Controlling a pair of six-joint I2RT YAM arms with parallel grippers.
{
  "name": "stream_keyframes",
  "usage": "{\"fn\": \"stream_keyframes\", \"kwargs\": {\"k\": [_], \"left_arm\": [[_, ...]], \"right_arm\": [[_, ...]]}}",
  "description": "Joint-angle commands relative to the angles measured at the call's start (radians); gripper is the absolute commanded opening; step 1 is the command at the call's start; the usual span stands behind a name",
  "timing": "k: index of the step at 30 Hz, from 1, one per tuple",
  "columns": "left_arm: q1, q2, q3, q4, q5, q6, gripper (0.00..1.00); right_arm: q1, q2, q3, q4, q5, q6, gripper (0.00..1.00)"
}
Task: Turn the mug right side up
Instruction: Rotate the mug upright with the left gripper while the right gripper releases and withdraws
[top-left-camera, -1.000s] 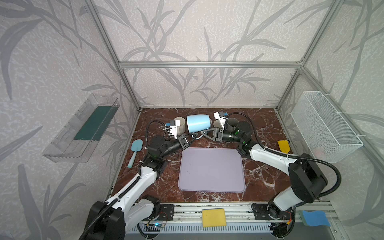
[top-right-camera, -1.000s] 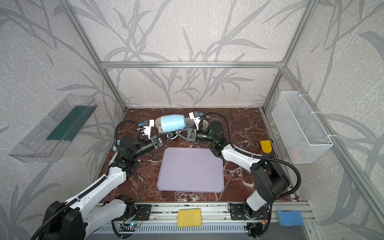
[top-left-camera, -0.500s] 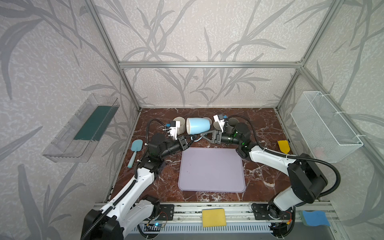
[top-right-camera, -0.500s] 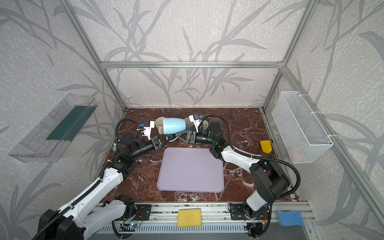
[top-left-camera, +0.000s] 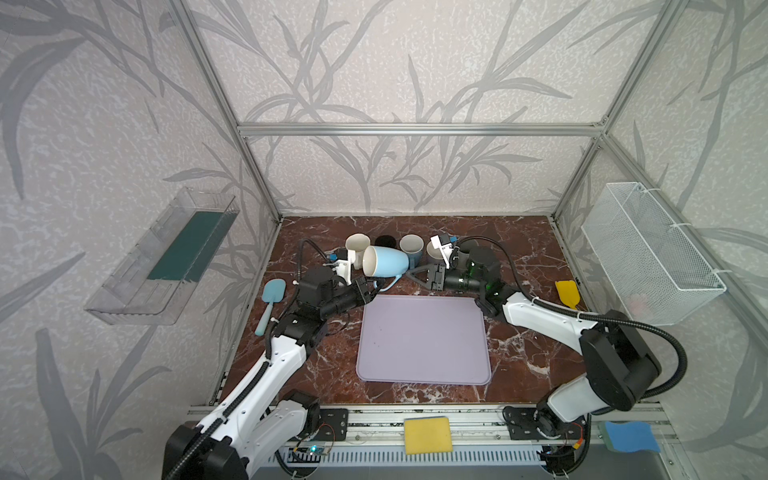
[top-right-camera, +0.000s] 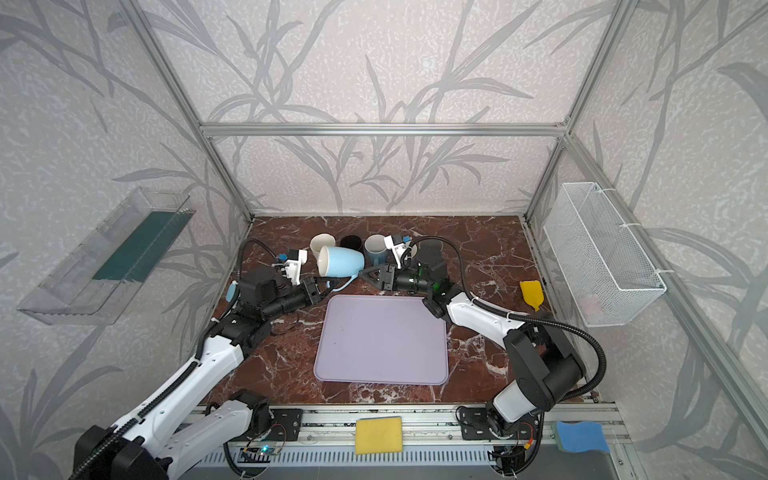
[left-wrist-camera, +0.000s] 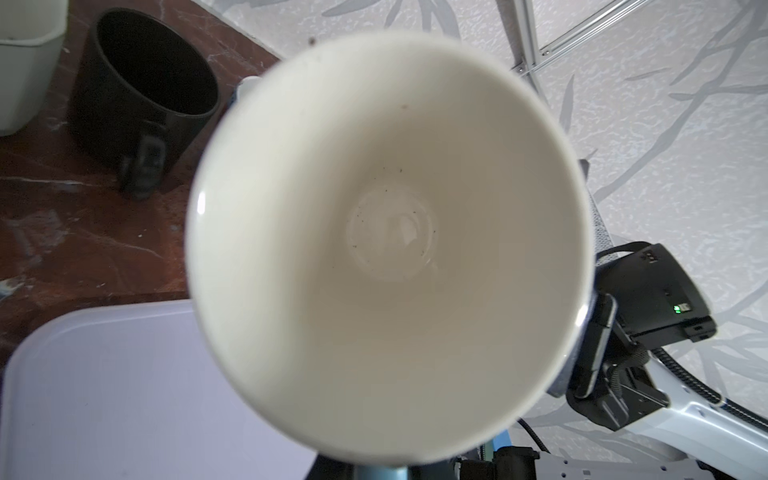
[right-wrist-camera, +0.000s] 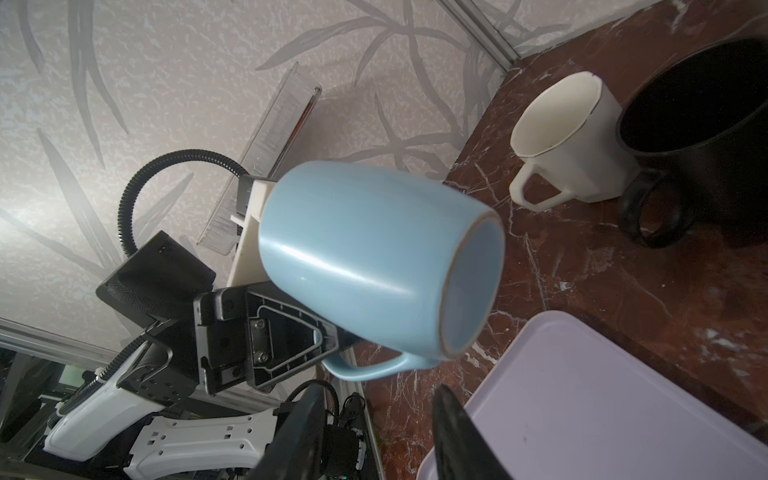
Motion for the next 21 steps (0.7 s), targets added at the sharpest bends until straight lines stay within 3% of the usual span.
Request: {"fn": "stream_keyframes", "kwargs": {"k": [1, 9, 21], "left_arm": [[0.019, -0.036, 0.074, -0.054, -0.06, 0.083, 0.0], [0.059, -0.005, 0.119, -0.308, -0.231, 0.224, 0.0], [0.094, 0.087, 0.219, -0.509, -0.538, 0.372, 0.0]], "right_arm": [[-0.027, -0.052, -0.022, -0.024, 0.012, -0.021, 0.44], [-0.1, -0.189, -0.062, -0.163, 0.018, -0.093, 0.44], [-0.196, -0.385, -0.127, -0.309, 0.038, -0.158, 0.45]]}}
